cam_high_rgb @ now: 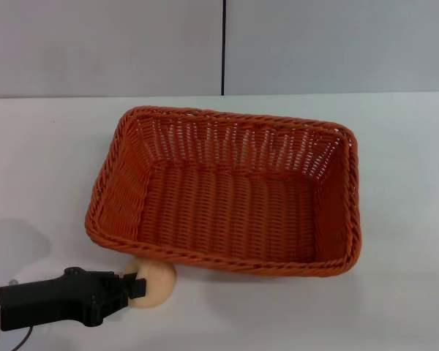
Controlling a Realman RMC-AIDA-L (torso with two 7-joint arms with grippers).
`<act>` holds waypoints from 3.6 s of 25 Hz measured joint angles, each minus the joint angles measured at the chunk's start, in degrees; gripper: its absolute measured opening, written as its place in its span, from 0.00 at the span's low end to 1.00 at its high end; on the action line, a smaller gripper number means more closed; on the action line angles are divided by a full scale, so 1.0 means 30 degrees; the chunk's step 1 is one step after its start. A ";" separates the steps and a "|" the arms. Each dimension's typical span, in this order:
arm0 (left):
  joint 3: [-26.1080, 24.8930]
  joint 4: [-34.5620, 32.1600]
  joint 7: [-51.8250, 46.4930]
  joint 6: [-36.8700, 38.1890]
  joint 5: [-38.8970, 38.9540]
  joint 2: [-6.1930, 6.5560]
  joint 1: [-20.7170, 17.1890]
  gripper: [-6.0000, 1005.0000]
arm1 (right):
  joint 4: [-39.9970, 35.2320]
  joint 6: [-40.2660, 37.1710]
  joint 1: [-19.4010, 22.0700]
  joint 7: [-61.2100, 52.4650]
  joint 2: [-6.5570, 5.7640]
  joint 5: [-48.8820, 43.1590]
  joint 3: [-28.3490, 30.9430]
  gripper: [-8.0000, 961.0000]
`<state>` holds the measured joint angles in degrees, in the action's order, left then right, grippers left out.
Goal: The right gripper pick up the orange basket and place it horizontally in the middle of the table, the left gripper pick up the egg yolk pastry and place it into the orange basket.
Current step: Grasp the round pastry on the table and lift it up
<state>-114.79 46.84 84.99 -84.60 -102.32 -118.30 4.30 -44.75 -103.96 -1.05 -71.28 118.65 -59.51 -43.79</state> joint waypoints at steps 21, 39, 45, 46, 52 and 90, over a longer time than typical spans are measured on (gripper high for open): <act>-0.7059 0.3226 -0.1161 -0.2102 -0.3854 0.0409 0.0125 0.11 | 0.0410 -0.0087 -0.0261 0.0032 0.0001 0.0000 0.0157 0.52; -0.8836 0.2544 0.0885 -0.6050 -0.5398 0.0157 0.1960 0.29 | 0.1049 -0.0267 -0.0876 0.0460 0.0011 0.0002 0.0183 0.52; -0.8304 0.0998 0.2152 -0.5163 -0.5573 0.0082 0.2294 0.49 | 0.1062 -0.0252 -0.0911 0.0474 -0.0020 0.0002 0.0182 0.52; -0.7961 0.0614 0.2405 -0.4900 -0.5604 0.0099 0.2394 0.52 | 0.1061 -0.0229 -0.0911 0.0477 -0.0026 0.0003 0.0182 0.52; -0.7103 0.0130 0.2617 -0.3857 -0.5619 0.0060 0.2444 0.74 | 0.1106 -0.0206 -0.0911 0.0488 -0.0032 0.0003 0.0181 0.52; -1.2728 0.3088 0.1921 -0.3781 -0.5936 0.0143 0.1896 0.17 | 0.1880 -0.0303 -0.1264 0.0789 -0.0030 -0.0058 0.0361 0.51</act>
<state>-152.97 56.11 90.75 -95.94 -120.12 -117.87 9.98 -39.11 -104.87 -4.84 -68.91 118.56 -59.68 -42.71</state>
